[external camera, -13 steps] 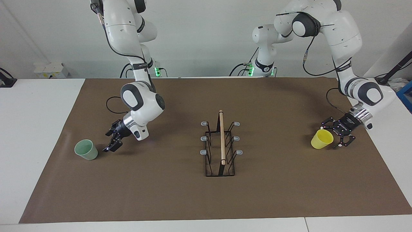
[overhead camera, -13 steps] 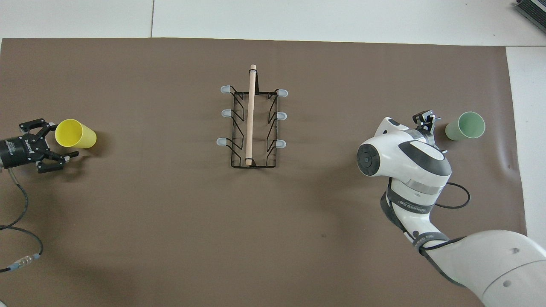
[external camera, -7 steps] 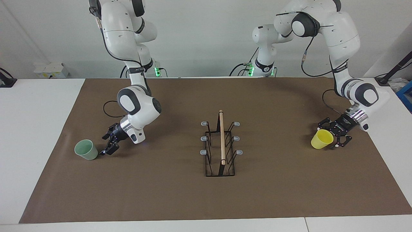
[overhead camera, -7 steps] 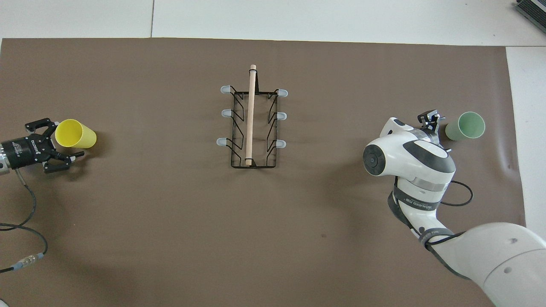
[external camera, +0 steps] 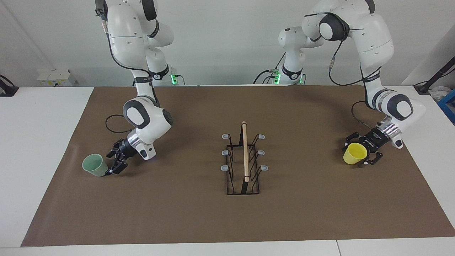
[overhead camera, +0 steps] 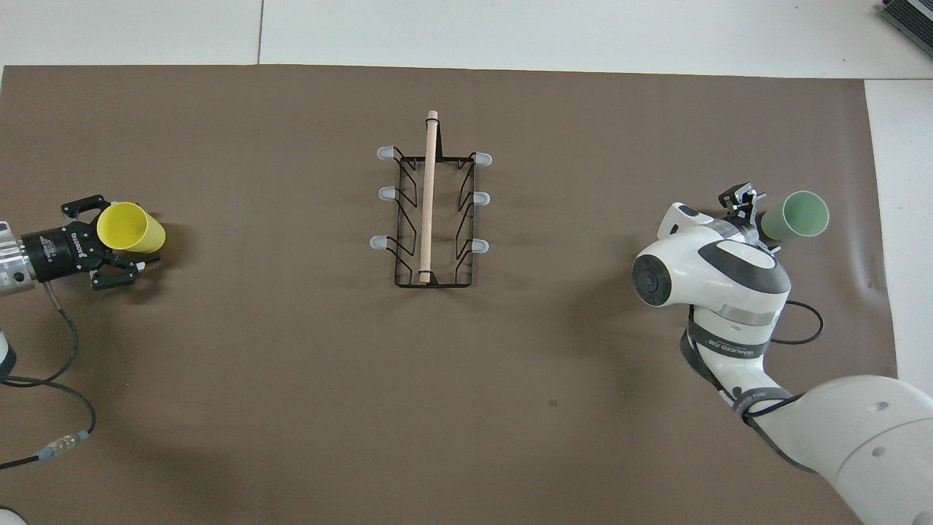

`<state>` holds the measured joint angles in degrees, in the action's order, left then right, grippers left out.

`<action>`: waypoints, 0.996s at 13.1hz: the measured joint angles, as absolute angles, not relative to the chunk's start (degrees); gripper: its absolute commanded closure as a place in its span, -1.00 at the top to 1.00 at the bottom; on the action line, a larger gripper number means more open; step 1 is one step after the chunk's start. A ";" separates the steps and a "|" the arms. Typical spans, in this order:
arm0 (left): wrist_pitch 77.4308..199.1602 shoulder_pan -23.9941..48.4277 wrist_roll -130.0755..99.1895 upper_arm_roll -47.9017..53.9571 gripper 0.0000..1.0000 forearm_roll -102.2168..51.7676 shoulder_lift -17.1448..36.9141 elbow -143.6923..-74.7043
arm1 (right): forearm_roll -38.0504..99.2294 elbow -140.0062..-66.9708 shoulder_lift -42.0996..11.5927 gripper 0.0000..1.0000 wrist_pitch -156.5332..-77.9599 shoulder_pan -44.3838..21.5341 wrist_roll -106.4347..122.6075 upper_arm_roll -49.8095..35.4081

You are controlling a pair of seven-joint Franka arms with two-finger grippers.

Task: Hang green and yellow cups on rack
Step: 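Close the left gripper on the yellow cup rim while the right gripper grips green, then lift the yellow cup with the left gripper toward the rack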

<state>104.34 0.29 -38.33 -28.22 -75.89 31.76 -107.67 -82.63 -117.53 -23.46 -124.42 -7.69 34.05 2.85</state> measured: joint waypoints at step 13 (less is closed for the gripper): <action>105.81 1.71 -36.50 -28.22 -1.00 -73.64 28.64 -101.90 | -88.63 -119.34 -23.51 1.00 -125.22 -4.84 30.13 2.88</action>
<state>105.81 1.71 -36.50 -28.22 -73.64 28.64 -101.90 -88.63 -119.34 -23.51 -125.22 -4.84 30.13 2.88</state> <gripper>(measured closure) 0.326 0.000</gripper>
